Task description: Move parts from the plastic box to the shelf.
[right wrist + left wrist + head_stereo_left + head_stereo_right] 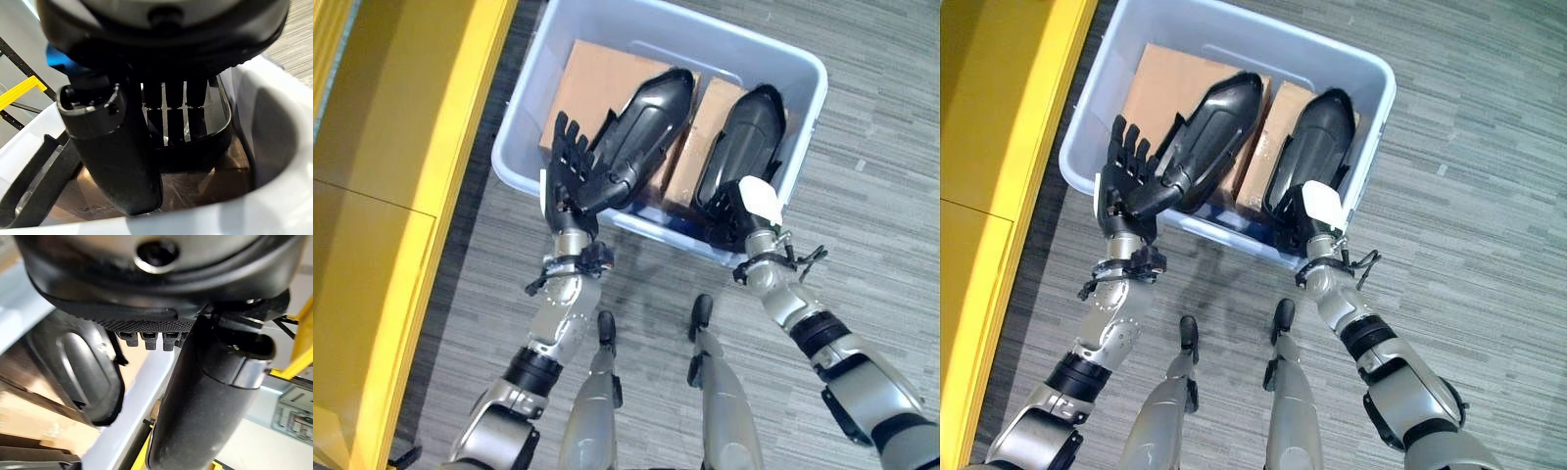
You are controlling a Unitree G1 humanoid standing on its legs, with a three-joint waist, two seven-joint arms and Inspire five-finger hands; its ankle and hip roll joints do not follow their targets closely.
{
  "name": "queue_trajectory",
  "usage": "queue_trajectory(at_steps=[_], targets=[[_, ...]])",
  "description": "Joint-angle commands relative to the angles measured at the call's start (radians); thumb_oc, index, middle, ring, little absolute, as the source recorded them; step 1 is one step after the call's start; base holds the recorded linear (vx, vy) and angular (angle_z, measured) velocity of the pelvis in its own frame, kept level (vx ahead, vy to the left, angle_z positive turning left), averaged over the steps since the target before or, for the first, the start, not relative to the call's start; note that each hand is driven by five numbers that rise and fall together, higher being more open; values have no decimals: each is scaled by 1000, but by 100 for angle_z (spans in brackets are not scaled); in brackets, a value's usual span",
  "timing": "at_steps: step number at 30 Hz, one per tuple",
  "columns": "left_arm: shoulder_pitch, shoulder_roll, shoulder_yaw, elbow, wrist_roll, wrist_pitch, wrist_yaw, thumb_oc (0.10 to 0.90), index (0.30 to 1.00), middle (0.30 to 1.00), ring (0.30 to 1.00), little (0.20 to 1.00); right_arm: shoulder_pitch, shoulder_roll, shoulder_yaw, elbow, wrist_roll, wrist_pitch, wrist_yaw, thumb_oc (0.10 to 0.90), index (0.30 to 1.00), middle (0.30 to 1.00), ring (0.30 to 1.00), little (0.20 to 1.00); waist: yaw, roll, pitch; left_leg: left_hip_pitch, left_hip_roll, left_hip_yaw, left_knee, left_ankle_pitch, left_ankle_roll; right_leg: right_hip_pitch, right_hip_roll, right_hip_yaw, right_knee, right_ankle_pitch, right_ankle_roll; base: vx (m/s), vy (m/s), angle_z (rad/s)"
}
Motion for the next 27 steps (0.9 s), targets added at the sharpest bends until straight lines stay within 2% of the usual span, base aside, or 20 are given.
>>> queue_trajectory(at_steps=[1, 3, 4, 11, 12, 13, 14, 15, 17, 21, 27], targets=[[-72, 31, -5, -85, 47, -78, -37, 900, 1000, 1000, 1000, 1000, -50, -40, -36, -130, -11, -63, -65, 400, 300, 300, 300, 300, -1, 5, -49, 101, -3, -36, -18, -96, 12, 57, -103, 112, 54, -36, 141, 0, 0, 0], [-72, 28, -10, -84, 49, -74, -41, 900, 1000, 1000, 1000, 1000, -35, -42, -47, -153, -11, -66, -64, 400, 300, 300, 300, 300, -7, 6, -67, 115, -5, -37, -20, -99, 14, 72, -109, 111, 50, -37, 143, 0, 0, 0], [-63, 30, -9, -82, 54, -70, -50, 900, 1000, 1000, 1000, 1000, -6, -56, -75, -206, -14, -74, -65, 400, 300, 300, 300, 300, -18, 6, -101, 131, -6, -37, -20, -102, 13, 93, -113, 113, 40, -36, 146, 0, 0, 0], [-42, 23, -16, -80, 48, -65, -68, 900, 1000, 1000, 1000, 1000, 45, -68, -121, -298, -26, -86, -65, 400, 300, 300, 300, 300, -39, 6, -171, 162, -1, -34, -20, -110, 11, 132, -116, 114, 16, -34, 152, 12, -29, 2], [-34, 19, -17, -81, 48, -64, -73, 900, 1000, 1000, 1000, 1000, 58, -71, -133, -326, -34, -90, -65, 400, 300, 300, 300, 300, -47, 6, -194, 176, 2, -28, -20, -113, 10, 145, -114, 115, 10, -33, 154, 15, -55, -4], [155, 40, 30, -191, 6, -79, -172, 900, 1000, 1000, 1000, 1000, 101, -97, -184, -367, -42, -96, -82, 400, 300, 300, 300, 300, -28, 10, -197, 179, 2, -38, -20, -107, 11, 157, -121, 105, 6, -29, 154, 27, -95, -4], [296, 102, 183, -258, -139, -90, -268, 900, 1000, 1000, 1000, 1000, 146, -144, -253, -408, -69, -106, -63, 400, 300, 300, 300, 300, 0, 18, -220, 183, -2, -56, -20, -105, 11, 180, -128, 91, -4, -30, 157, 4, -79, -9], [296, 102, 183, -258, -139, -90, -268, 900, 1000, 1000, 1000, 1000, 146, -144, -253, -408, -69, -106, -63, 400, 300, 300, 300, 300, 0, 18, -220, 183, -2, -56, -20, -105, 11, 180, -128, 91, -4, -30, 157, 31, -66, -15], [371, 104, 256, -293, -192, -91, -296, 900, 1000, 1000, 1000, 1000, 199, -149, -282, -431, -106, -115, -34, 400, 300, 300, 300, 300, 8, 27, -254, 202, 0, -63, -20, -115, 11, 212, -128, 76, -14, -39, 158, 48, -47, 11], [401, 111, 267, -301, -163, -72, -316, 900, 1000, 1000, 1000, 1000, 302, -182, -325, -556, -156, -140, 20, 400, 300, 300, 300, 300, -3, 32, -305, 242, 9, -54, -20, -119, 10, 251, -119, 73, -27, -41, 155, 58, -63, 16], [455, 109, 274, -279, -126, -41, -332, 900, 1000, 1000, 1000, 1000, 390, -185, -349, -617, -166, -172, 70, 400, 300, 300, 300, 300, -14, 39, -356, 301, 37, -37, -20, -125, 6, 287, -90, 84, -5, -76, 150, 42, -78, -8]])
